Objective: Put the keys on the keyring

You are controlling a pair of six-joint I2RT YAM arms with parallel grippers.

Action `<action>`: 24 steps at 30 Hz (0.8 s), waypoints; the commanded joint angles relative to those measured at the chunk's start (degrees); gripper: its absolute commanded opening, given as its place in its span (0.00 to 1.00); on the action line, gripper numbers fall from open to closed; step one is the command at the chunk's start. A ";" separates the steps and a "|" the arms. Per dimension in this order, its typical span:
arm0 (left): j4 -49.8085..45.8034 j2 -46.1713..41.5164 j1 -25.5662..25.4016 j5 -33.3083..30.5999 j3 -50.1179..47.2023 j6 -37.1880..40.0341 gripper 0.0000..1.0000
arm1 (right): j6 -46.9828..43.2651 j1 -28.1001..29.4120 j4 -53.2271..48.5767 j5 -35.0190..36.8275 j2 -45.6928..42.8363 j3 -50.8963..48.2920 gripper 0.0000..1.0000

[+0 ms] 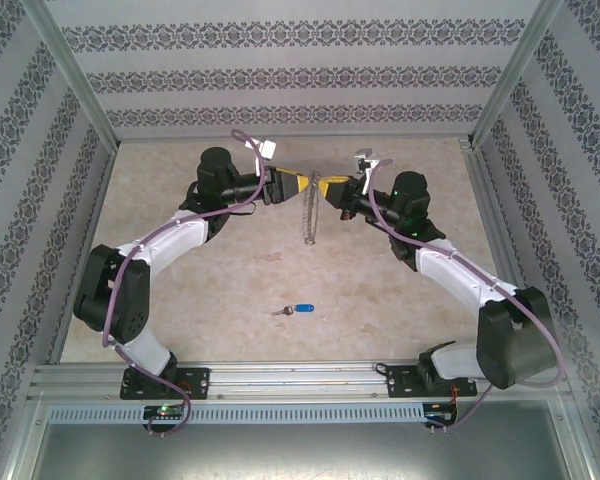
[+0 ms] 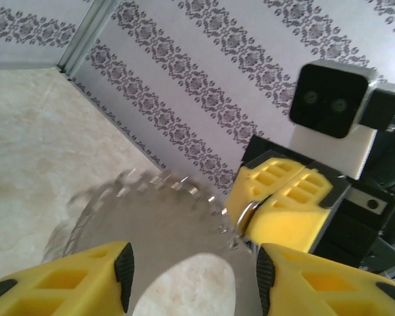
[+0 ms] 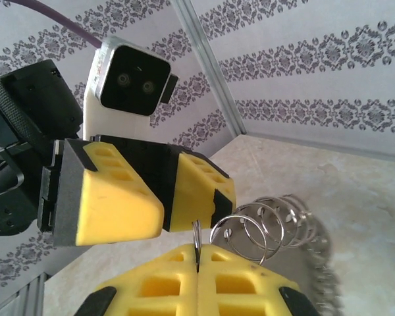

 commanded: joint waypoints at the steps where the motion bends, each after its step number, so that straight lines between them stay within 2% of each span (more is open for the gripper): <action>1: 7.54 0.73 -0.67 2.78 -0.24 -3.40 0.50 | 2.15 -0.60 5.05 -2.66 0.92 2.35 0.00; 16: 14.08 2.20 -1.08 2.44 -3.03 -6.94 0.49 | 5.93 -0.56 9.89 -3.48 2.08 1.66 0.00; 24: 19.72 4.17 -1.54 2.79 -2.70 -11.11 0.43 | 7.60 -0.50 11.48 -3.65 3.13 2.00 0.00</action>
